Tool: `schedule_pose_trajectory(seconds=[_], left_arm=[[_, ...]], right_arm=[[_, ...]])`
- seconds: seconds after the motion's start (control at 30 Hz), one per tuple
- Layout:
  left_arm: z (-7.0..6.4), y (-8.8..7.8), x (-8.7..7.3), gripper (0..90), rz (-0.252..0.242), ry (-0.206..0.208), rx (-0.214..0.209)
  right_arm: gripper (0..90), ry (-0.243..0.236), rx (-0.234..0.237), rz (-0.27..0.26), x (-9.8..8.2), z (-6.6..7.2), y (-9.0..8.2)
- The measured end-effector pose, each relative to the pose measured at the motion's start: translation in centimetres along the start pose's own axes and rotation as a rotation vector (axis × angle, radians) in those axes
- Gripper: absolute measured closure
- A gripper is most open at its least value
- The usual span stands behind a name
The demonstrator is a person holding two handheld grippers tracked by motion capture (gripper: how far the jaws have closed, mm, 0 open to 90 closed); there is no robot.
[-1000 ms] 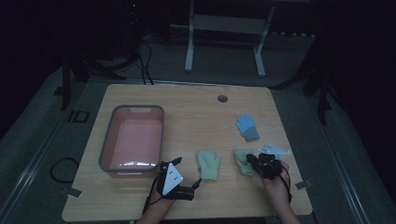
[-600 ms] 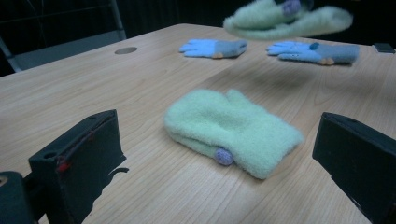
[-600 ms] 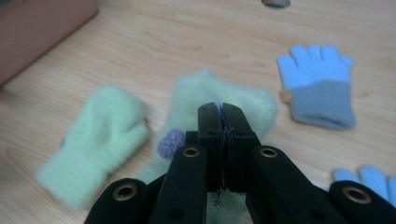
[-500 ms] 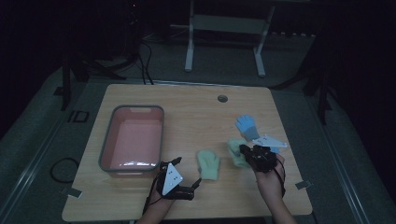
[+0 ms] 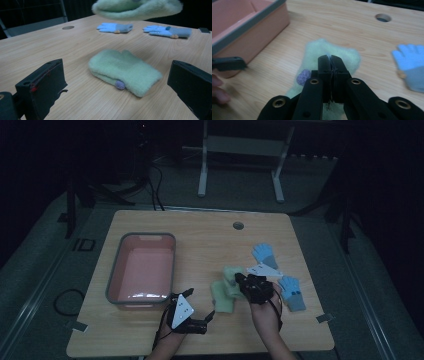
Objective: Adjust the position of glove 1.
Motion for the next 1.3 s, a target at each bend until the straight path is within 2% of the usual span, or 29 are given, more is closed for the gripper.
schedule_pose_trajectory(seconds=[0.17, 0.3, 0.47, 0.53, 0.7, 0.8, 1.0, 1.23, 1.3], left_arm=[[0.0, 0.0, 0.0, 1.6, -0.004, -0.004, 0.001], [0.2, -0.1, 0.0, 1.6, -0.008, -0.023, -0.005], [0.1, -0.1, 0.0, 1.6, -0.006, -0.011, -0.01], [0.0, 0.0, 0.0, 1.6, -0.004, -0.008, -0.011], [0.0, 0.0, 0.0, 1.6, 0.001, -0.005, -0.01], [-0.1, 0.0, 0.0, 1.6, 0.003, 0.001, -0.009], [-0.2, 0.1, 0.0, 1.6, 0.008, 0.007, -0.005], [-0.3, 0.1, 0.0, 1.6, 0.013, 0.021, 0.001], [-0.3, 0.1, 0.0, 1.6, 0.015, 0.03, 0.014]], right_arm=[[87.7, 0.013, 0.012, 0.018, -0.3, 1.5, 1.1], [87.7, 0.019, 0.018, 0.043, -1.2, 2.1, 2.1], [87.7, 0.018, -0.003, 0.08, -2.3, 2.3, 3.2], [87.7, 0.033, 0.006, 0.09, -2.7, 2.4, 3.5], [87.6, 0.021, -0.003, 0.114, -3.7, 2.7, 4.3], [87.6, 0.041, 0.01, 0.134, -4.4, 2.7, 4.8], [87.3, 0.032, 0.035, 0.163, -5.5, 2.9, 5.3], [86.5, 0.028, 0.048, 0.172, -5.8, 2.8, 5.5], [85.5, 0.028, 0.054, 0.17, -5.7, 2.8, 5.4]])
Point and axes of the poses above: each handheld gripper's, and its own axes: y roughly forward along the jaws, x roughly out of its top, z roughly to its left, the point moved 5 cm from there along y, roughly forward along the jaws, and after that the axes turned 1 degree about -x, right-handed, at the moved point
